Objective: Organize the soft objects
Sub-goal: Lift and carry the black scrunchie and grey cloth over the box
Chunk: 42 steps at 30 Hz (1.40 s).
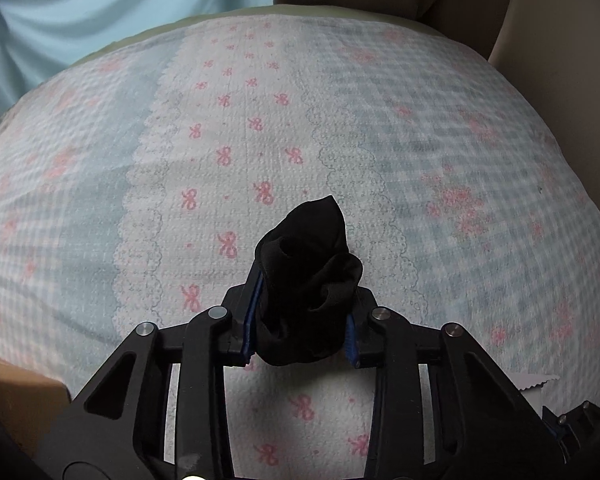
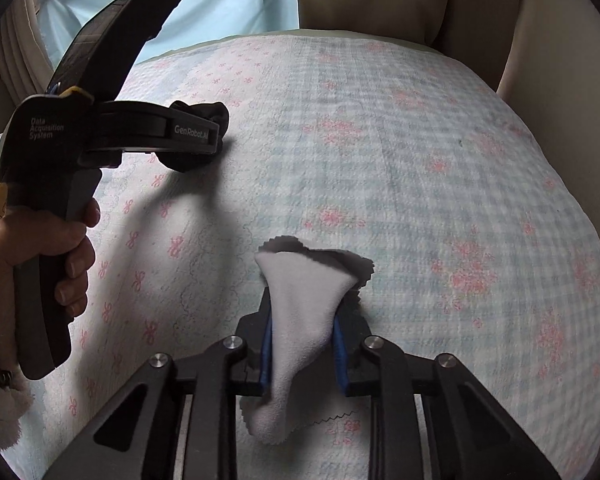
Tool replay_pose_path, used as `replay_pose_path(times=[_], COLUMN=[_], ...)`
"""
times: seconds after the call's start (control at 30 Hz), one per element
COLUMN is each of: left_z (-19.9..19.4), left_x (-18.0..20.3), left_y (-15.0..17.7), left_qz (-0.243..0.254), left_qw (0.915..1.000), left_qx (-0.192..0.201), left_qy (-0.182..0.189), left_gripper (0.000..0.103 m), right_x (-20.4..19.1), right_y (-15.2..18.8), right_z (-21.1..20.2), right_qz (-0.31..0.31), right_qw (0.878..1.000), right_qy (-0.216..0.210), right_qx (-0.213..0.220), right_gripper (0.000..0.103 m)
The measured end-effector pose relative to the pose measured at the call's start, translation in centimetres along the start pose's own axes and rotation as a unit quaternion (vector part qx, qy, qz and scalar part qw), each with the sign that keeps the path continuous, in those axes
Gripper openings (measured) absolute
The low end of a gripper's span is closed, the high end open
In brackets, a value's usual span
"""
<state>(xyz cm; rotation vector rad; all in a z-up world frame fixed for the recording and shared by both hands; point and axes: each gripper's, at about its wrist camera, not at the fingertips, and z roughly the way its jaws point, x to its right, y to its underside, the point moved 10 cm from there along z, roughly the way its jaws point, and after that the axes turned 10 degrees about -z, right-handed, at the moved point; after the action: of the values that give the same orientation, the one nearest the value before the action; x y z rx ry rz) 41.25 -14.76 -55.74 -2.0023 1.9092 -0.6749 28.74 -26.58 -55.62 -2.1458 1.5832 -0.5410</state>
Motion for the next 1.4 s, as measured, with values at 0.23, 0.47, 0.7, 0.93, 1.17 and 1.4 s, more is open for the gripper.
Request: replay_pose_path(times=[0.23,0.47,0.7,0.93,1.17,1.4], left_z=[-0.5,-2.0,-7.1,-15.3,-25.5,-35.1], left_x=[0.0,-0.2,0.9,0.9,-1.8,-7.4], left_y=[0.0,0.0,-1.5,-3.5,-4.4,-4.4], left_qz=[-0.001,-0.015,-0.013,-0.031,-0.050,-0.071], left_qw=[1.0000,0.9999,0.9996,0.9980,0.9951,0.9915], left_qx=[0.001,-0.003,0.017,0.044,0.076,0.105], left_qy=[0.002,0.001,0.016,0.034,0.039,0.031], left_gripper=[0.017,0.017,0.017,0.017,0.017,0.017], right_x=[0.3,0.9,1.5,0.6,-2.3,-7.1], right_y=[-0.2,-0.8,-3.5,-6.7,-10.4,-14.3], right_z=[-0.3,-2.5,-7.5,-15.0,-23.1,-29.9], right_qz=[0.006,0.014,0.012,0.027,0.021,0.004], right_qw=[1.000,1.000,0.999,0.997,0.993,0.988], right_qy=[-0.004,0.000,0.014,0.023,0.029,0.025], right_qx=[0.001,0.006,0.035,0.073,0.111,0.150], right_gripper=[0.013,0.013,0.013,0.013,0.013,0.013])
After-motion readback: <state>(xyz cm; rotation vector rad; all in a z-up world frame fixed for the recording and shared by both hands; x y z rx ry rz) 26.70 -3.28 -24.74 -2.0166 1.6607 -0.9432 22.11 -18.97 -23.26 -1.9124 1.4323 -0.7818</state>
